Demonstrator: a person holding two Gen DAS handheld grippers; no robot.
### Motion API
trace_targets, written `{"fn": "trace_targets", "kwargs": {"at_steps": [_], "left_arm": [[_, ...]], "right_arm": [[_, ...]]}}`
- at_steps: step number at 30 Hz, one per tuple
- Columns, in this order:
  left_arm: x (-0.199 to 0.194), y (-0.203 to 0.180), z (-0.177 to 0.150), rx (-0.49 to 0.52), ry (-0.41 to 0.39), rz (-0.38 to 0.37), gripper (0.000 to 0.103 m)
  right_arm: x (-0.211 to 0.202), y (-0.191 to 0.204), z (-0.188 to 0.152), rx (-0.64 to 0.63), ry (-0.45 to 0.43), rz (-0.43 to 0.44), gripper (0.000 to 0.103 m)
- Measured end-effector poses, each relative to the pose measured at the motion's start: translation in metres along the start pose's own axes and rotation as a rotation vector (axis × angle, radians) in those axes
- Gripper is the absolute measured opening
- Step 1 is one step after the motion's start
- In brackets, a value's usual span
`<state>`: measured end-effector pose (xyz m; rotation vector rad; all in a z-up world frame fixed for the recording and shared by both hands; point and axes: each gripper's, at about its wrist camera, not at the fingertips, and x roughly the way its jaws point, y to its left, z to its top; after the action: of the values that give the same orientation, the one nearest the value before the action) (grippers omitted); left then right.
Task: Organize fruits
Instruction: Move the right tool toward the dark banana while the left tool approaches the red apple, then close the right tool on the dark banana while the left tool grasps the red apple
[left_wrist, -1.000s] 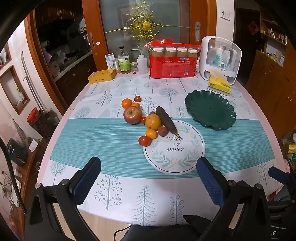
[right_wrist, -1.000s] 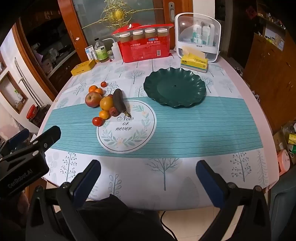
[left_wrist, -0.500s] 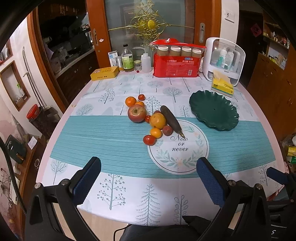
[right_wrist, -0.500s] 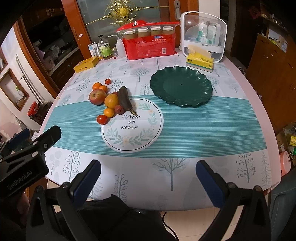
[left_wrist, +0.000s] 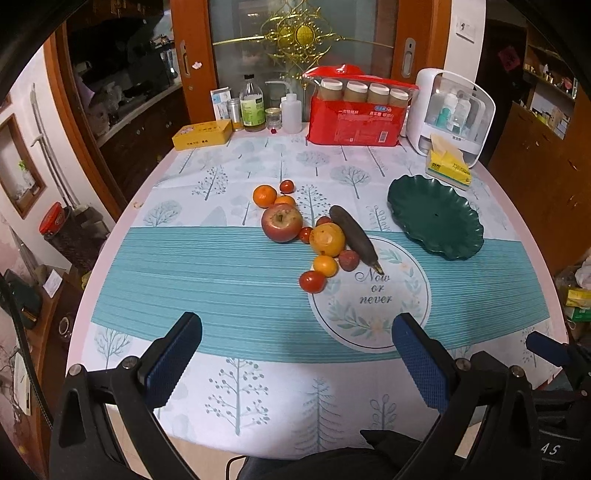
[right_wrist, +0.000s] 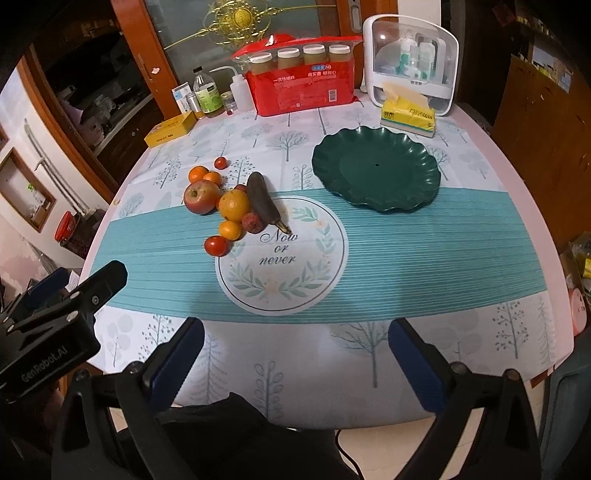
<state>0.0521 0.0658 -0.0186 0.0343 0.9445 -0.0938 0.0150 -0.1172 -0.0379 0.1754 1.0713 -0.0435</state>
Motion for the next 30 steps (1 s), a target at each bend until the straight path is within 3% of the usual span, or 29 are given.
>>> {"fn": "trace_targets", "kwargs": {"at_steps": [18, 24, 30], "left_arm": [[0.076, 0.065, 0.054, 0.067, 0.19, -0.129, 0.102], [0.106, 0.069, 0.07, 0.062, 0.256, -0.153, 0.102], [0.132, 0.071, 0.091, 0.048, 0.292, -0.13, 0.102]], "right_arm": [[0.041, 0.055, 0.042, 0.107, 0.046, -0.007, 0.094], [0.057, 0.058, 0.05, 0.12, 0.082, 0.023, 0.092], [0.082, 0.046, 0.067, 0.156, 0.131, 0.064, 0.091]]}}
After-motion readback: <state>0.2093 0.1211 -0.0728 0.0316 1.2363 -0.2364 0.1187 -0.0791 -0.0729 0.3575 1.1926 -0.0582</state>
